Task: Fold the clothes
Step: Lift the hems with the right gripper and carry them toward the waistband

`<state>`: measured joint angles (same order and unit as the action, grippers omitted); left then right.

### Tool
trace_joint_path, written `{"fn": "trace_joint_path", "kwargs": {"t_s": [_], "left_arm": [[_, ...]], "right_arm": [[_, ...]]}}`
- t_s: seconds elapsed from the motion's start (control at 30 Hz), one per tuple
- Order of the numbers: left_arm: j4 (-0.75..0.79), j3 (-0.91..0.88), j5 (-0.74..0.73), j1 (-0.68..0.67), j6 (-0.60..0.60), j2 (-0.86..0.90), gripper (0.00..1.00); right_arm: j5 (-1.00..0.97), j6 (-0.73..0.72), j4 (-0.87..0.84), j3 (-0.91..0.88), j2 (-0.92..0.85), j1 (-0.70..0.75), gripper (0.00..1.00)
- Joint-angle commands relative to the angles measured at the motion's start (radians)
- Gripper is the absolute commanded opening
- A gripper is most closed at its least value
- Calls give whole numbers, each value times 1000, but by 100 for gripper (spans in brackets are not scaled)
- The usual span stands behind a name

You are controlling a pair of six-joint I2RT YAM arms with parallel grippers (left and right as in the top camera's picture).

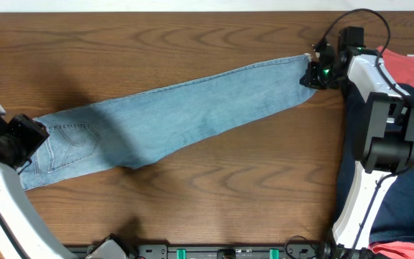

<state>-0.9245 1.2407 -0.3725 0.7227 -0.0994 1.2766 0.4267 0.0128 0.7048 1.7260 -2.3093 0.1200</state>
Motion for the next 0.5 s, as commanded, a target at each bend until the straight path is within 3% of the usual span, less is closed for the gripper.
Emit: {"fn": "trace_joint_path", "kwargs": {"t_s": [0.0, 0.2, 0.47], "left_arm": [[-30, 18, -15, -2, 13, -47, 49], [-83, 18, -92, -2, 13, -92, 49], [-144, 18, -99, -2, 13, -122, 49]], "right_arm": [[116, 0, 9, -11, -2, 31, 1], [68, -137, 11, -11, 147, 119, 1], [34, -154, -19, -11, 367, 253, 1]]}}
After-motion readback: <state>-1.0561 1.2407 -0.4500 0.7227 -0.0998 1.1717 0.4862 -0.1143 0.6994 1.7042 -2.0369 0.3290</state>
